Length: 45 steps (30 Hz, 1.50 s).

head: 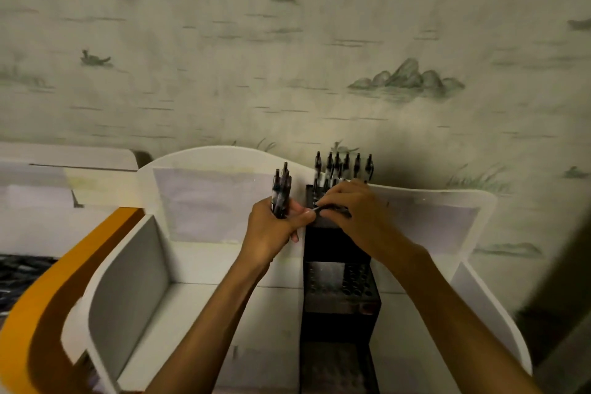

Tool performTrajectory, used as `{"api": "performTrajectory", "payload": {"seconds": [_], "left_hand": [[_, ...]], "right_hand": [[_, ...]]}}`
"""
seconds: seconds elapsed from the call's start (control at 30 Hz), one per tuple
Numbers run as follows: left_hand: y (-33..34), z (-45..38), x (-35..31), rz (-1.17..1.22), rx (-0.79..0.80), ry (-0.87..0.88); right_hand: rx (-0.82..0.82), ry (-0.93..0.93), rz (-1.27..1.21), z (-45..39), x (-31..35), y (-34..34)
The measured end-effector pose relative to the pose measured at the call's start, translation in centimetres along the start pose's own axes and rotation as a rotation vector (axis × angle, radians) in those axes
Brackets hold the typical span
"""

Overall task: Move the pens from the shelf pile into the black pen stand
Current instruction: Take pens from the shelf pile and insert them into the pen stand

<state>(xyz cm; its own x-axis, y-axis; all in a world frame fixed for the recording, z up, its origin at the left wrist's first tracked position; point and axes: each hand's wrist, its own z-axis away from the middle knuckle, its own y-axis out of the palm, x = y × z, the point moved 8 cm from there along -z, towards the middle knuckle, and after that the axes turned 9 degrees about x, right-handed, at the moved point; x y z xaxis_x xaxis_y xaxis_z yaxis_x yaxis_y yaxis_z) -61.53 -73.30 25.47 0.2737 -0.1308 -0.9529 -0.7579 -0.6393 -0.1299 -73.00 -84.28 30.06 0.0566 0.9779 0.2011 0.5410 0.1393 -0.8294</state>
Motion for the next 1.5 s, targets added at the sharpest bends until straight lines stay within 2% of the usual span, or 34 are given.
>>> {"api": "performTrajectory", "payload": {"seconds": [0.2, 0.33, 0.47, 0.67, 0.93, 1.07, 1.33, 1.5], "left_hand": [[-1.7, -1.2, 0.1, 0.032, -0.038, 0.005], [-3.5, -1.7, 1.8, 0.090, -0.098, -0.082], [-3.1, -2.2, 2.2, 0.034, -0.006, -0.080], [-2.6, -2.2, 2.6, -0.106, 0.078, -0.059], [-2.9, -2.8, 3.5, -0.079, 0.057, -0.070], [-2.6, -3.1, 4.2, -0.050, 0.094, -0.105], [-2.4, -2.5, 2.5, -0.062, 0.076, 0.006], [-2.3, -2.5, 2.8, -0.082, 0.051, -0.028]], "right_hand": [[0.045, -0.011, 0.025, -1.5, -0.3, 0.4], [-0.049, 0.136, -0.100, -2.3, -2.3, -1.5], [-0.193, 0.273, -0.297, -3.0, -4.1, -2.0], [-0.317, 0.360, -0.384, -3.3, -4.8, -1.2], [-0.259, 0.362, -0.270, -4.3, -4.4, -0.1], [-0.235, 0.347, -0.229, -4.8, -3.9, 0.3], [-0.208, 0.392, -0.159, -5.0, -3.7, 0.2], [-0.208, 0.441, -0.145, -5.1, -3.8, 0.3]]}}
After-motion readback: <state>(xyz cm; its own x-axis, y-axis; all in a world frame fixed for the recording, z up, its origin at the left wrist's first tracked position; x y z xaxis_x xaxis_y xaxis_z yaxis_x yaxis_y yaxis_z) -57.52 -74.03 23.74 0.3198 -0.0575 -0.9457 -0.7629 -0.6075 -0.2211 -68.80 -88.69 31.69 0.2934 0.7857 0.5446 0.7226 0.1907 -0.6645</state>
